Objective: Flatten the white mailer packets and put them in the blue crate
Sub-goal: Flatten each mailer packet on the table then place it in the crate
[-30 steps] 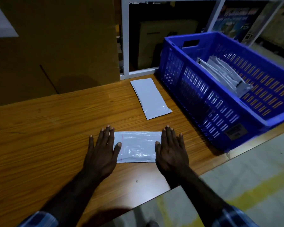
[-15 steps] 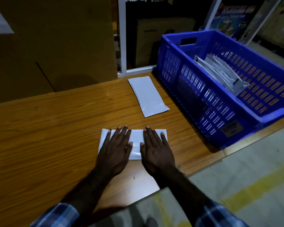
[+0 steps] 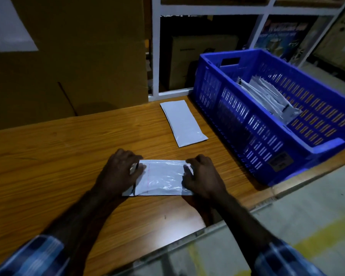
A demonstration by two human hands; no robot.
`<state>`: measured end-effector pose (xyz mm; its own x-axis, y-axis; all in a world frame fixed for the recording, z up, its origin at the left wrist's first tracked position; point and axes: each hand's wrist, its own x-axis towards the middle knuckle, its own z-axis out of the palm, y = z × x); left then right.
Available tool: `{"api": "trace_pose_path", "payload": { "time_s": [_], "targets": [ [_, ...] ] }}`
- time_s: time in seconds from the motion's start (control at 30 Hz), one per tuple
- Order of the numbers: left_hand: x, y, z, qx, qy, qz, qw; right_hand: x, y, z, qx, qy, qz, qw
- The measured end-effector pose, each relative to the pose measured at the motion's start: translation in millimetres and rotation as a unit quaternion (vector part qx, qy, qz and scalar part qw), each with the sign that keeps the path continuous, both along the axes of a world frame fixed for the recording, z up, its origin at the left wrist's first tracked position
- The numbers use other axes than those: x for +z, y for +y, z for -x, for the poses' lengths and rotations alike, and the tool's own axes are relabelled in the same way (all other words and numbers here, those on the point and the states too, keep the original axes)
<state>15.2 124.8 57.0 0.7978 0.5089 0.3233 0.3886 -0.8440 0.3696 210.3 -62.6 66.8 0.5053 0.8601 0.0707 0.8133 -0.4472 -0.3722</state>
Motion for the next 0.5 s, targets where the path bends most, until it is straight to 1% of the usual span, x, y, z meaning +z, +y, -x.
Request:
{"api": "trace_pose_path", "payload": {
  "time_s": [0.07,0.1,0.17,0.3,0.37,0.5],
  "targets": [
    [-1,5,-9,-0.036,0.105,0.031,0.993,5,8,-2,0.027,0.041,0.067,0.997],
    [-3,6,-12,-0.05,0.152,0.045,0.986,6,11,-3,0.038,0.047,0.093,0.994],
    [-3,8,-15,-0.062,0.216,0.054,0.973,5,16,-6,0.056,0.049,0.118,0.99],
    [5,14,-22,-0.052,0.252,0.082,0.963,7,23,-11,0.074,0.014,0.133,0.988],
    [10,15,-25,-0.05,0.266,0.081,0.959,10,27,-13,0.085,-0.013,0.14,0.986],
    [21,20,-25,-0.06,0.219,0.09,0.97,20,33,-15,0.087,-0.02,0.173,0.981]
  ]
}}
